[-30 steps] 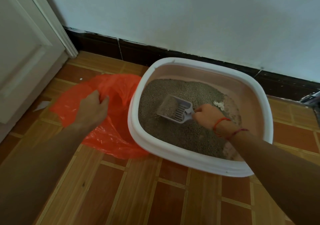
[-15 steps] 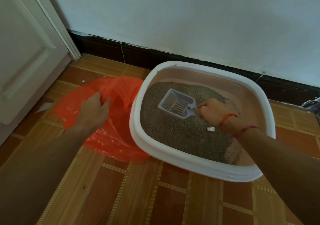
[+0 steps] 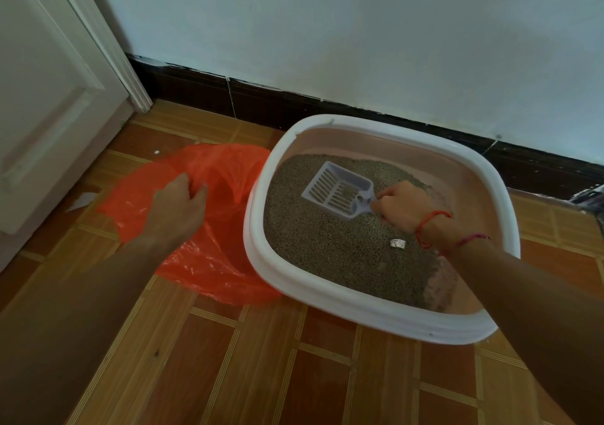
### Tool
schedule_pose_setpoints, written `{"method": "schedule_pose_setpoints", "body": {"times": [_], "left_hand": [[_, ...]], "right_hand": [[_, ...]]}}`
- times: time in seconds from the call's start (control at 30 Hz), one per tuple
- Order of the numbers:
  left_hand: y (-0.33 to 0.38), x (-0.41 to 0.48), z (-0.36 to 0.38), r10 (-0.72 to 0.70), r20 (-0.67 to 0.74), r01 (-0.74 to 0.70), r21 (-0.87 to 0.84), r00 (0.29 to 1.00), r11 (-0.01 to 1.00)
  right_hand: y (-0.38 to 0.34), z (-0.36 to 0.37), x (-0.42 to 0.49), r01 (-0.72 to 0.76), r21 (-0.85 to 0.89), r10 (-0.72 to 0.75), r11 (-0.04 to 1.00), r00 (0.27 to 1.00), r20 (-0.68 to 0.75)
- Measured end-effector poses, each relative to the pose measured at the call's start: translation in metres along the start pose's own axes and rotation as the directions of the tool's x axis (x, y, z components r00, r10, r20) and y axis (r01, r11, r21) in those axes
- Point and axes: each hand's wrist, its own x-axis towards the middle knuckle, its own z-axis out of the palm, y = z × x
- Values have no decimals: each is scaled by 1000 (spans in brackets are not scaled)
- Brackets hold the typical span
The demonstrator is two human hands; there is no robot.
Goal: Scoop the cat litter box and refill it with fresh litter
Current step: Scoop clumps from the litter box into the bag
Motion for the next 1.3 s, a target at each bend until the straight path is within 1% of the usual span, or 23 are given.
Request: {"method": "schedule_pose_setpoints", "body": {"times": [0.2,0.33,0.5,0.7,0.8,0.87,0.93,1.0,1.07,1.13,1.2,1.3], "left_hand": [[0,1,0,-2,-7,2,1,1000,1000],[-2,2,0,1,-10,-1,14,1000,1000],[-6,6,-2,-1,-4,1,2,1000,1000],[-7,7,-13,1,-34,0,16,999,1000],[-8,8,-21,10,-37,-9,27,999,1000],[-9,9,-27,22,-39,-20,37,999,999],[-10,10,-33,30,-45,-27,57,999,998],[-13,11,-38,31,-42,-30,30,999,999],[-17,12,-41,34,-51,-33,18,998,999],[-20,14,-41,43,-78,-40,43,996,998],[-22,15,-40,50,-89,-46,50,995,998],[-26,16,-40,48,-84,-47,13,995,999]], "right_hand": [[-1,0,0,7,-13,-7,1000,1000,0],[-6,0,-1,43,-24,-43,999,999,12],[-31,2,-13,184,-27,-180,983,979,97],[-79,10,-17,333,-92,-308,939,927,211],[-107,16,-16,389,-178,-338,904,905,259],[-126,21,-14,431,-258,-369,865,893,256],[-145,25,-15,480,-379,-415,791,877,244],[-165,30,-20,514,-468,-439,719,858,267],[-182,37,-24,551,-507,-459,663,834,307],[-194,46,-25,571,-524,-468,632,820,329],[-203,56,-25,573,-532,-470,623,818,331],[-213,69,-24,585,-531,-456,612,811,367]]}}
